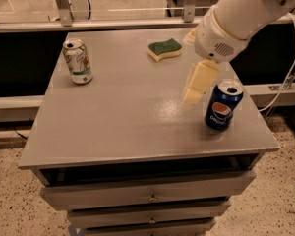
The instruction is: Knock 7up can over
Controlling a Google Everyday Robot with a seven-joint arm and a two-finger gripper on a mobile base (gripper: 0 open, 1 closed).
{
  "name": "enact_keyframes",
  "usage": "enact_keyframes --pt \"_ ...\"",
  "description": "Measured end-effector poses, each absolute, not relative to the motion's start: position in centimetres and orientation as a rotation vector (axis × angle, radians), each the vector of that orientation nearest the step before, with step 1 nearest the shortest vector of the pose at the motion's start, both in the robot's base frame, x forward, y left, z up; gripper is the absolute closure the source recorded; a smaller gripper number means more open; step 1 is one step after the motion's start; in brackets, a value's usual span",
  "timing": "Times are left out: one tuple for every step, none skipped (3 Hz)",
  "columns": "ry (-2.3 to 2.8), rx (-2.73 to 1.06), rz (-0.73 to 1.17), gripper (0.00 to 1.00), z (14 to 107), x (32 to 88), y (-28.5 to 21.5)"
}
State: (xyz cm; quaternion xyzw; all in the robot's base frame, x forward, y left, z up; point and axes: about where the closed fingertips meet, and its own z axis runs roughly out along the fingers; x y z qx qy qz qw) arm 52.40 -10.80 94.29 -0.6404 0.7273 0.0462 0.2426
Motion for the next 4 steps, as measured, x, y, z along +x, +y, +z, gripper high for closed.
enact_keyframes --pt "1.879 -1.683 0.223 0.0 94.2 55.8 -4.2" --pt "1.827 -1.624 0.216 0.0 95.1 57.6 -2.4" --pt "1.827 -1.624 0.216 0.0 95.1 57.5 -2.4" --pt "1.791 -1.592 0.269 0.0 94.2 58.9 -0.2"
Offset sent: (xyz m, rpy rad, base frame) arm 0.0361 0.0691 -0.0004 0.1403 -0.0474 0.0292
